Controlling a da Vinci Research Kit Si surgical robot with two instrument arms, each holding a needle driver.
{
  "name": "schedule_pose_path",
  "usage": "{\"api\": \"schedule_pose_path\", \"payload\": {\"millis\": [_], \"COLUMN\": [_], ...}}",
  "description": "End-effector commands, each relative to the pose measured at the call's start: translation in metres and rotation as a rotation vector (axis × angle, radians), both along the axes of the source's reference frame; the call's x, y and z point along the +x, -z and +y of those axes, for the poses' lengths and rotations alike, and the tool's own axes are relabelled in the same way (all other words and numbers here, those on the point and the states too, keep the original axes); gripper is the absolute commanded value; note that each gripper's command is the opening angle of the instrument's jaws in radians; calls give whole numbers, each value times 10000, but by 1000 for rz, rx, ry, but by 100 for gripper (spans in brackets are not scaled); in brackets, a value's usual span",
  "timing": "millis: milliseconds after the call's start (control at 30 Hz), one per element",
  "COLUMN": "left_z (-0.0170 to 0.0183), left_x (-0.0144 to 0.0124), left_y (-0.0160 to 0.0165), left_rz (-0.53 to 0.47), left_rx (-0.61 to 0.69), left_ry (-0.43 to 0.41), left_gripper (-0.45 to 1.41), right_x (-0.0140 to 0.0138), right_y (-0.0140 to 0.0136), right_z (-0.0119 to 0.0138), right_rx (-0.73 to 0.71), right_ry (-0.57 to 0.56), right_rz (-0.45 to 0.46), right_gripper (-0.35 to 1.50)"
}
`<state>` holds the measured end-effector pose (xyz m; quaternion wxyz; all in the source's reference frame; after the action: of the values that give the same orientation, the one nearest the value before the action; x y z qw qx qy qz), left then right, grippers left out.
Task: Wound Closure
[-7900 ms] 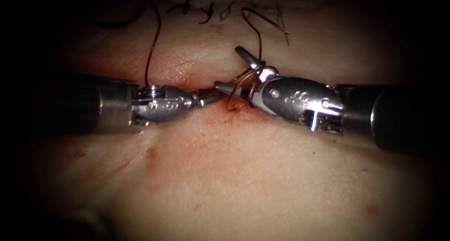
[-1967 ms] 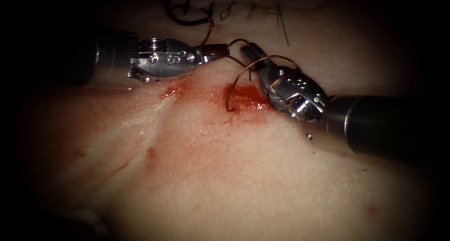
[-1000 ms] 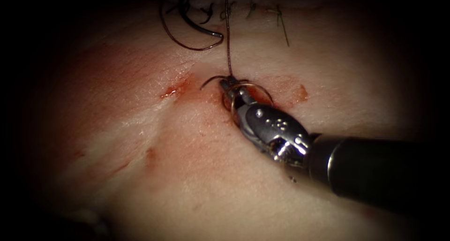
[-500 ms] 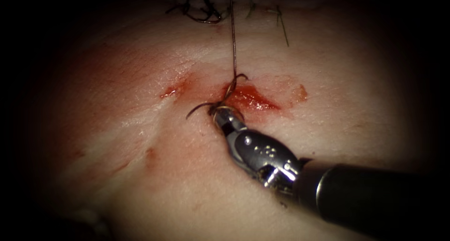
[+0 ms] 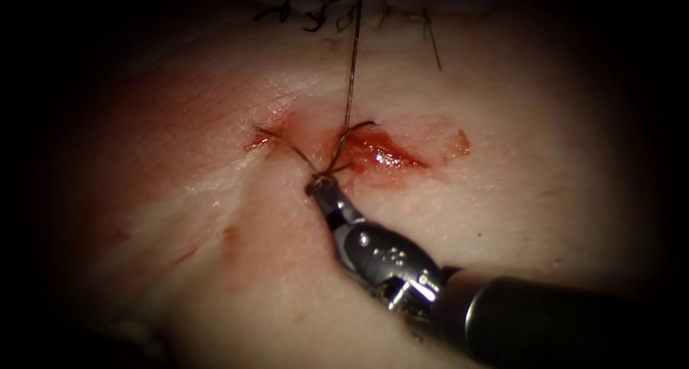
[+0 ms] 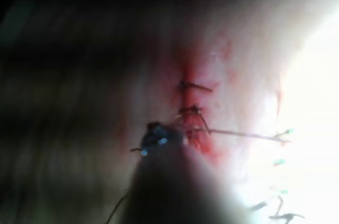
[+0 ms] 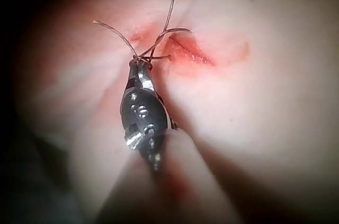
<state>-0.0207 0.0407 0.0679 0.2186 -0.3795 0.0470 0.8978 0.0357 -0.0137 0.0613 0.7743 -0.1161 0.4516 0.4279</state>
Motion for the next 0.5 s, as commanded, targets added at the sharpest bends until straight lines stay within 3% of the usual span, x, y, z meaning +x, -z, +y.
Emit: {"api": "schedule_pose_path", "payload": {"millis": [33, 400, 500], "left_z": [9, 25, 27], "left_x": [-6, -12, -14], "left_y": [-4, -6, -7], "left_rz": [-3, -5, -5], "left_rx": [-2, -8, -9], "left_ry": [1, 1, 3], "left_gripper": [-45, -45, -45], "right_x": [9, 19, 23], "right_y": [0, 15, 15], "right_z": [-14, -43, -48], "right_rx": [10, 17, 8], "right_ry": [2, 57, 138], "right_rz": [5, 10, -19], "right_gripper": [-35, -35, -35]}}
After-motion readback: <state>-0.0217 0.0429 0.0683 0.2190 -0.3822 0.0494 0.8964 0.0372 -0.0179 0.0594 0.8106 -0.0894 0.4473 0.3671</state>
